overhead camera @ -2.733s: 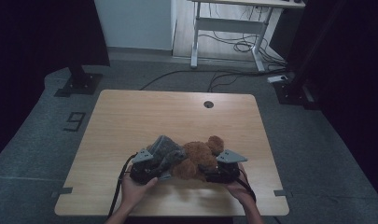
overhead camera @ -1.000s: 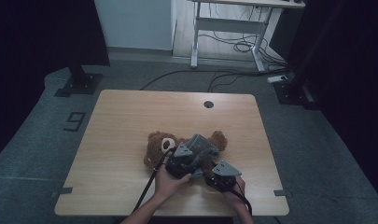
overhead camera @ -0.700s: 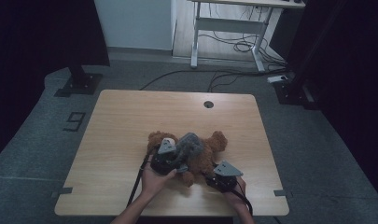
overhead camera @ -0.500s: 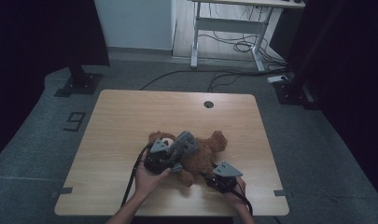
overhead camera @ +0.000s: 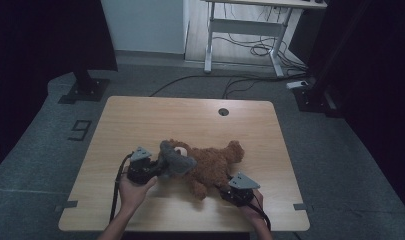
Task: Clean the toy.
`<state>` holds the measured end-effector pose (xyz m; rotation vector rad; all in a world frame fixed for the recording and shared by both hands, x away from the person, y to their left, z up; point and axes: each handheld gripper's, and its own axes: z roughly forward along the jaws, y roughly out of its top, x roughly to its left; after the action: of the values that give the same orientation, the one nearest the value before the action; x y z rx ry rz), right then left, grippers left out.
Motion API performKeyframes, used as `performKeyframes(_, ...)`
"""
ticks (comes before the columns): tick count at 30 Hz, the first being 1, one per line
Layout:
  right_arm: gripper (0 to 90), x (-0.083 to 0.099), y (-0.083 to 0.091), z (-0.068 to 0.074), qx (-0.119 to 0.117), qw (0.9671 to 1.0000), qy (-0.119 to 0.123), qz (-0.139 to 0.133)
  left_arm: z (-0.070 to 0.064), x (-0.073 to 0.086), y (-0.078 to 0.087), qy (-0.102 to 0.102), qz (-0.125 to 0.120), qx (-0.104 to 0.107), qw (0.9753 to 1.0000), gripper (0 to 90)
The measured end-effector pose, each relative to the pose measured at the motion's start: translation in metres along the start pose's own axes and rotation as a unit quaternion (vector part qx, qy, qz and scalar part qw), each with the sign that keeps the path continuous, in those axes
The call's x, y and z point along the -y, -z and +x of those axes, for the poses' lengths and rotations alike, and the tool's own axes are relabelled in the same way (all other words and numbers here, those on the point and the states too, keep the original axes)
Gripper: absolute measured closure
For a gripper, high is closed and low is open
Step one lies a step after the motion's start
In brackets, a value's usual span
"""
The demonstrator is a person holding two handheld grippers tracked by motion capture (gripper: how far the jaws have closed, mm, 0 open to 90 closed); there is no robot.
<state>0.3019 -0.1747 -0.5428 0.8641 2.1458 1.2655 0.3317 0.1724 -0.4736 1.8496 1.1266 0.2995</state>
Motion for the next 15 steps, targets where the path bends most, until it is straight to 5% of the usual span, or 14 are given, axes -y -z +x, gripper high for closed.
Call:
performKeyframes(10,54.9,0.001,0.000,-0.002,-0.002,1.0000,-0.002,0.002,0.041,0.022,-0.007,0.049,0.035,-0.036,0.9975,78.0)
performKeyframes(12,54.9,0.001,0.000,-0.002,-0.002,1.0000,-0.004,0.001,0.040,0.021,-0.003,0.054,0.025,-0.031,0.9977,78.1)
performKeyframes(15,54.9,0.001,0.000,-0.003,-0.002,1.0000,-0.008,0.000,0.022,0.012,0.007,0.036,0.000,-0.017,0.9992,78.4)
